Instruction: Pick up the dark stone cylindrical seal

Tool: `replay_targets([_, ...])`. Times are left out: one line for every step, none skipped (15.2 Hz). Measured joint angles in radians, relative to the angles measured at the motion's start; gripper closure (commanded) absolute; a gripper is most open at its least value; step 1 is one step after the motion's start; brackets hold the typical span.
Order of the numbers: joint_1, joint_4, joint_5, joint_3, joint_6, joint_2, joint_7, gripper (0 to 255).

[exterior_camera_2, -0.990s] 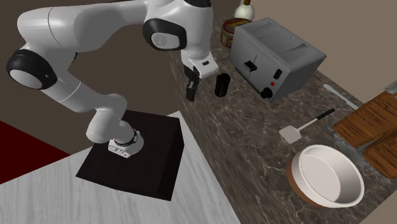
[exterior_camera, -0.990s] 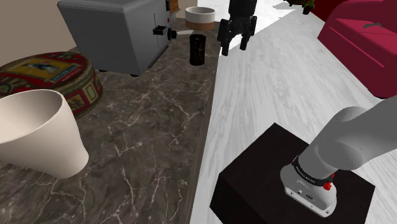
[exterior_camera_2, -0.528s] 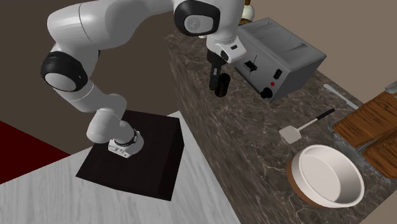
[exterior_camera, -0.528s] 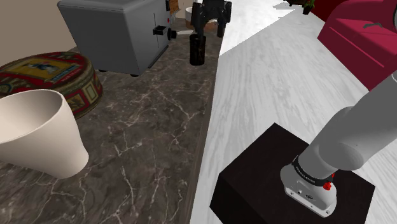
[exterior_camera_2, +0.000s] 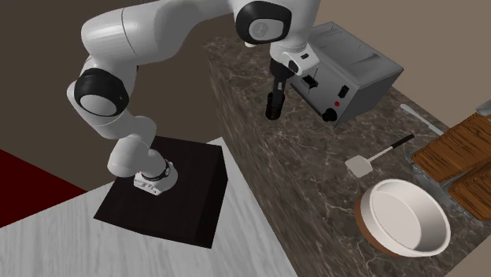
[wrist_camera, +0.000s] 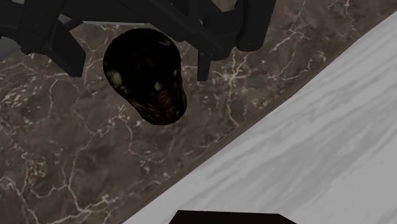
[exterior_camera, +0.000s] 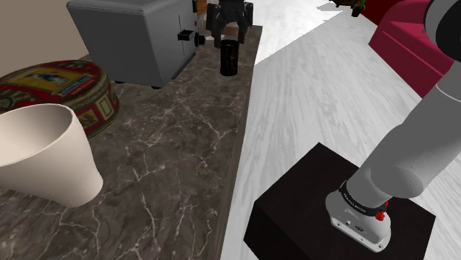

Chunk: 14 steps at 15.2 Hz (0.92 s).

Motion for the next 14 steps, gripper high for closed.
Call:
replay_targets([0.0,-0.019,0.001,0.0,0.016,-0.003,-0.002,0])
replay_targets([-0.001,-0.042,0.002,-0.001,0.033,-0.009,-0.005,0])
replay_targets([-0.003,-0.057,0.003,-0.002,0.044,-0.013,-0.008,0])
replay_targets([-0.003,-0.065,0.003,-0.003,0.05,-0.015,-0.009,255])
replay_targets([-0.003,-0.069,0.003,-0.003,0.053,-0.017,-0.009,255])
replay_targets([-0.003,-0.071,0.003,-0.003,0.055,-0.019,-0.009,255])
replay_targets([-0.003,-0.072,0.003,-0.003,0.056,-0.019,-0.01,255])
replay_targets([-0.004,-0.072,0.003,-0.004,0.057,-0.02,-0.01,255])
replay_targets([-0.004,-0.072,0.003,-0.004,0.057,-0.02,-0.01,255])
replay_targets([-0.004,-0.072,0.003,-0.004,0.057,-0.02,-0.009,255])
replay_targets([-0.004,-0.074,0.003,-0.004,0.058,-0.021,-0.009,255])
replay_targets([-0.004,-0.074,0.002,-0.004,0.058,-0.021,-0.009,255])
replay_targets([-0.004,-0.073,0.002,-0.004,0.058,-0.02,-0.009,255])
replay_targets([-0.004,-0.072,0.002,-0.004,0.057,-0.02,-0.009,255])
